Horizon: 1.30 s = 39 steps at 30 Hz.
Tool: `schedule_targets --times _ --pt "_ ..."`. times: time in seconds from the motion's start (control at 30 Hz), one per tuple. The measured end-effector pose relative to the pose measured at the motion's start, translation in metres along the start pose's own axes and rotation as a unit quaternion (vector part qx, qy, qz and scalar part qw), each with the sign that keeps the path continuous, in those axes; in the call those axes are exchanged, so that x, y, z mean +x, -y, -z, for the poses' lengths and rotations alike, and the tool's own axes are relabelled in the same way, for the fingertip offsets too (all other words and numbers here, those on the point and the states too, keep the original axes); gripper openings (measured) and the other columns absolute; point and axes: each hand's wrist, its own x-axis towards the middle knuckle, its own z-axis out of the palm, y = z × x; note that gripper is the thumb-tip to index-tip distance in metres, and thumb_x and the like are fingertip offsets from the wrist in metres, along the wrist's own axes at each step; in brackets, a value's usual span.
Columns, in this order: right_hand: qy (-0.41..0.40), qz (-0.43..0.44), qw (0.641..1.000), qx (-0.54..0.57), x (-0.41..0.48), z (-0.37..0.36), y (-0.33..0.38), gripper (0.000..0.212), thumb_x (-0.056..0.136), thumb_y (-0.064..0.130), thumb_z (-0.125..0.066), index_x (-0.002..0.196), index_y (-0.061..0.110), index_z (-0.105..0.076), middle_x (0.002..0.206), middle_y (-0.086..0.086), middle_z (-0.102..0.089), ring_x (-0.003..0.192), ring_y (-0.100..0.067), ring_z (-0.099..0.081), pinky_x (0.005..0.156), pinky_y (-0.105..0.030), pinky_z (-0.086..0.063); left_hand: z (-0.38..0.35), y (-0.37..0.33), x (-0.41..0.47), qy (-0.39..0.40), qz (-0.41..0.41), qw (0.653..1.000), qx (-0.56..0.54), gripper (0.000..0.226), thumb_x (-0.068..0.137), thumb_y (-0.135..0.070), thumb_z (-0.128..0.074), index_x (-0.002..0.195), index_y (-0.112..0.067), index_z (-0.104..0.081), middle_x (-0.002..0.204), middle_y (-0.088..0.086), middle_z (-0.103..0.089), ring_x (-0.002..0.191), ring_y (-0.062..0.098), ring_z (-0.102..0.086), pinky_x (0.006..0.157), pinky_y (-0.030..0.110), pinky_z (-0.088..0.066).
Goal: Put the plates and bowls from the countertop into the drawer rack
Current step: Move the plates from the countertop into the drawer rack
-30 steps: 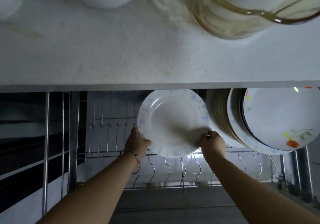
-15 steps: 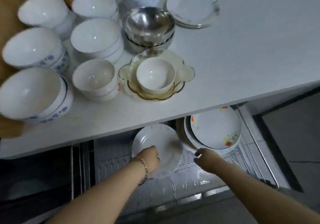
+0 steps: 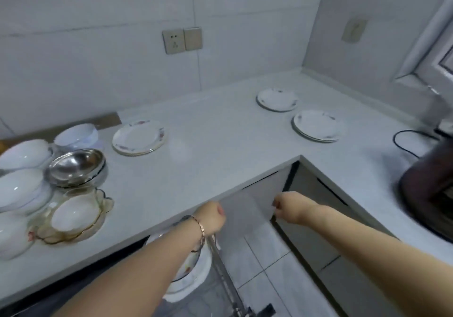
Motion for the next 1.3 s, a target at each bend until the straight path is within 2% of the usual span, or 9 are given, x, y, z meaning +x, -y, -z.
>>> schedule_targets --times 0.17,0.3,0.57,0.77,0.83,0.97,1.07,1.13,1.3 --pt "-0.043 -0.009 0.999 0.005 -0.010 0.076 -0.091 0.036 0.092 0.021 -0.049 0.125 0.010 -0.057 0.133 -0.009 -0.057 0.123 -0.025 -0.053 0.101 -0.029 -0.041 -0.003 -0.107 0.026 -0.032 -0.018 0.998 -0.050 0.026 0.089 -0.010 -0.045 0.105 0.001 -0.063 0.109 0.023 -0.068 0.104 0.034 -0.064 0.087 0.033 -0.051" --pt "-0.075 -0.034 0.996 0.036 -0.006 0.120 -0.137 0.035 0.092 0.018 -0.046 0.122 0.007 -0.059 0.131 -0.011 -0.058 0.122 -0.027 -0.053 0.099 -0.029 -0.041 0.003 -0.163 0.055 -0.052 -0.043 0.997 -0.044 0.015 0.085 -0.006 -0.044 0.084 -0.014 -0.057 0.084 0.013 -0.059 0.077 0.026 -0.057 0.079 0.033 -0.051" --pt "-0.086 -0.074 0.988 0.109 0.071 0.157 -0.212 0.036 0.087 0.012 -0.044 0.112 -0.005 -0.062 0.110 -0.018 -0.069 0.104 -0.031 -0.064 0.095 -0.039 -0.051 0.000 -0.218 0.151 -0.037 -0.015 0.995 -0.093 0.024 0.084 -0.001 -0.040 0.066 -0.015 -0.048 0.082 0.015 -0.062 0.075 0.025 -0.058 0.052 0.021 -0.037" --pt "-0.088 -0.112 0.980 0.137 0.179 0.190 -0.263 0.032 0.088 0.012 -0.046 0.113 0.001 -0.063 0.116 -0.016 -0.067 0.108 -0.032 -0.062 0.093 -0.033 -0.050 -0.003 -0.265 0.268 0.005 0.002 0.990 -0.140 0.019 0.087 -0.003 -0.041 0.072 -0.013 -0.047 0.085 0.017 -0.061 0.077 0.027 -0.057 0.051 0.022 -0.035" --pt "-0.083 -0.137 0.977 0.142 0.216 0.205 -0.278 0.033 0.091 0.017 -0.048 0.120 0.005 -0.060 0.123 -0.013 -0.063 0.115 -0.029 -0.058 0.094 -0.029 -0.045 -0.002 -0.280 0.314 0.010 0.011 0.989 -0.150 0.014 0.087 -0.005 -0.045 0.099 -0.007 -0.052 0.087 0.015 -0.060 0.084 0.028 -0.059 0.060 0.025 -0.044" --pt "-0.072 -0.205 0.960 0.176 0.287 0.222 -0.315 0.041 0.093 0.023 -0.047 0.131 0.009 -0.048 0.135 -0.012 -0.052 0.124 -0.029 -0.050 0.100 -0.031 -0.041 -0.005 -0.309 0.400 0.032 0.053 0.987 -0.147 0.046 0.086 -0.012 -0.050 0.130 -0.001 -0.040 0.126 0.025 -0.055 0.116 0.037 -0.058 0.095 0.042 -0.048" --pt "-0.062 -0.267 0.940 0.204 0.333 0.219 -0.342 0.044 0.094 0.024 -0.043 0.133 0.004 -0.041 0.135 -0.016 -0.050 0.123 -0.032 -0.049 0.098 -0.033 -0.042 -0.008 -0.332 0.444 0.041 0.075 0.981 -0.174 0.021 0.084 -0.010 -0.053 0.099 0.004 -0.055 0.095 0.024 -0.063 0.086 0.032 -0.065 0.067 0.031 -0.046" --pt "-0.054 -0.300 0.921 0.244 0.357 0.214 -0.354 0.045 0.095 0.023 -0.044 0.133 0.001 -0.039 0.134 -0.019 -0.049 0.123 -0.033 -0.050 0.096 -0.033 -0.042 -0.016 -0.341 0.469 0.044 0.089 0.977 -0.190 0.009 0.083 -0.010 -0.054 0.077 -0.006 -0.049 0.073 0.009 -0.054 0.065 0.023 -0.054 0.057 0.026 -0.037" --pt "-0.052 -0.335 0.886 0.316 0.402 0.197 -0.374 0.039 0.092 0.020 -0.048 0.125 -0.002 -0.047 0.125 -0.021 -0.058 0.116 -0.034 -0.056 0.087 -0.033 -0.044 -0.044 -0.341 0.520 0.046 0.117 0.974 -0.190 0.020 0.066 -0.021 -0.062 0.084 -0.012 -0.055 0.083 0.008 -0.064 0.077 0.028 -0.065 0.072 0.036 -0.058"
